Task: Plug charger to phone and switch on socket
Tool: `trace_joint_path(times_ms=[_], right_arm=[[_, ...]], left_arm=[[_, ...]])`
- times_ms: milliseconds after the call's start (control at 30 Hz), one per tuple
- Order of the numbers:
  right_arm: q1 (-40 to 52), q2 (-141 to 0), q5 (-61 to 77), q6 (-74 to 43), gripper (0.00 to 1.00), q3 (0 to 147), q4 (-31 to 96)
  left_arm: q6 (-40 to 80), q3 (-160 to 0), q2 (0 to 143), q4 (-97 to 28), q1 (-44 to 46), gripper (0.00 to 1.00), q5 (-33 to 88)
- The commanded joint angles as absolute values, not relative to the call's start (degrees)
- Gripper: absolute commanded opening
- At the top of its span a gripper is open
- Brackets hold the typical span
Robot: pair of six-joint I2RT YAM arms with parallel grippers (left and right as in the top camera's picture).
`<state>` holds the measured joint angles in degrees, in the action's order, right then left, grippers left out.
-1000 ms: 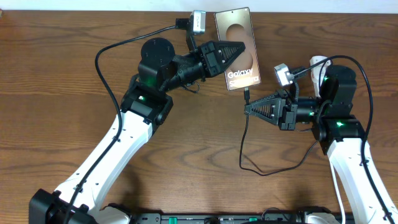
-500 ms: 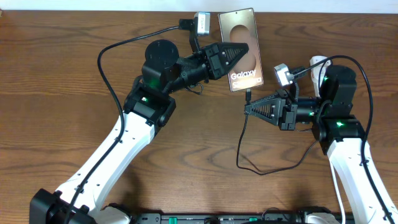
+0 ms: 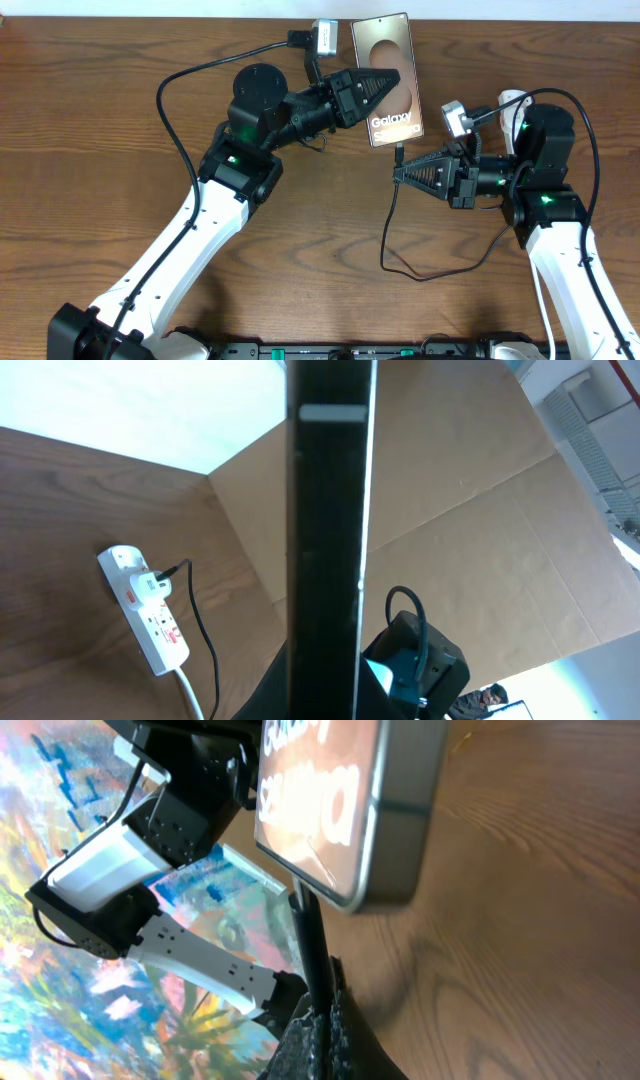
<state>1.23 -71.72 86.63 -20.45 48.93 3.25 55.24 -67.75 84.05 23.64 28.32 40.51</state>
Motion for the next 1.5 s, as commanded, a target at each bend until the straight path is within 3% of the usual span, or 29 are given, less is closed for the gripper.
trace_joint_path(times_ms=[0,467,1467], right_arm=[[1.2,-71.6,87.4,-22.2,0.01,49.1,1.7],[1.2,-71.6,87.0,-27.9,0.01,49.1,-0.4],[1.2,-71.5,89.5,-27.9,0.01,49.1,-2.4]], left_arm=[[54.0,-68.5,84.0,24.6,28.7,0.07,41.4],[54.0,-68.5,84.0,29.9,28.7,0.07,41.5],[50.0,-68.5,84.1,25.8,28.6,0.07,42.0]])
